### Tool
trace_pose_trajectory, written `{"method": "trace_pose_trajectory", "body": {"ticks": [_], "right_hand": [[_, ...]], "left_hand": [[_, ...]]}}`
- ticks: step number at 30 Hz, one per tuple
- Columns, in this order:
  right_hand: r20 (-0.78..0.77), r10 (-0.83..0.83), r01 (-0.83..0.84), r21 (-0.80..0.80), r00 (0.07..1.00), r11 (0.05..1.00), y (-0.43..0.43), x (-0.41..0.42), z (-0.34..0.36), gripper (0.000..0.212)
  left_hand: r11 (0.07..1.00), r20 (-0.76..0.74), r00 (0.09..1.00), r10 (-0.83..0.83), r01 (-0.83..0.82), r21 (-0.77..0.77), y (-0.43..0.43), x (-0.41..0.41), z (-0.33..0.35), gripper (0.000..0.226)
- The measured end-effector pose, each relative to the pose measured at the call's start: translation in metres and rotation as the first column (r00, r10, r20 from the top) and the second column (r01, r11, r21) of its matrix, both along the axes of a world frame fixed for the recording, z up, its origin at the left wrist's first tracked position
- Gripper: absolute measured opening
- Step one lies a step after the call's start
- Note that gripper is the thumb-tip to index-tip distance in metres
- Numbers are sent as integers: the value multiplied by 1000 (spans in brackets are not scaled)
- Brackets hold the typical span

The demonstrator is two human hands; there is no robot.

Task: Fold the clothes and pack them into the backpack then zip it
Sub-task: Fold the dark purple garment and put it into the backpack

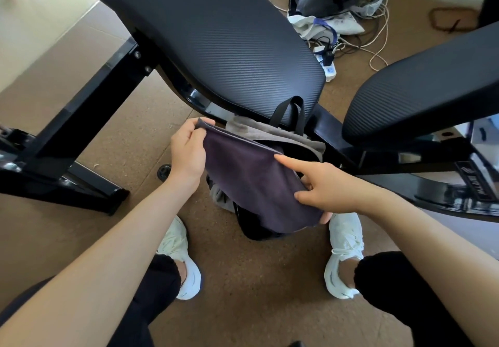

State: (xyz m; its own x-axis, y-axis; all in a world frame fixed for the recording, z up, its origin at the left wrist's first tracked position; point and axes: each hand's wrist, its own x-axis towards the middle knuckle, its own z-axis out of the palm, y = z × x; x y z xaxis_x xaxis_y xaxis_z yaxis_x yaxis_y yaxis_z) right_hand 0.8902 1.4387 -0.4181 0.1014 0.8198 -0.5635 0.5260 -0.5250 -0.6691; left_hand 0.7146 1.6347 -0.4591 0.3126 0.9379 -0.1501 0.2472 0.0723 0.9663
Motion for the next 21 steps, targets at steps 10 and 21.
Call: {"method": "trace_pose_trajectory", "body": {"ticks": [10,21], "right_hand": [[-651,-647,397,-514,397,760,7,23,-2,69],[-772,-626,417,-608,-111,676,8,25,-11,84]], "left_hand": [[952,30,959,-281,275,131,-12,3,0,29],[787,-96,821,-562,567,242,-66,4,-9,22]]}}
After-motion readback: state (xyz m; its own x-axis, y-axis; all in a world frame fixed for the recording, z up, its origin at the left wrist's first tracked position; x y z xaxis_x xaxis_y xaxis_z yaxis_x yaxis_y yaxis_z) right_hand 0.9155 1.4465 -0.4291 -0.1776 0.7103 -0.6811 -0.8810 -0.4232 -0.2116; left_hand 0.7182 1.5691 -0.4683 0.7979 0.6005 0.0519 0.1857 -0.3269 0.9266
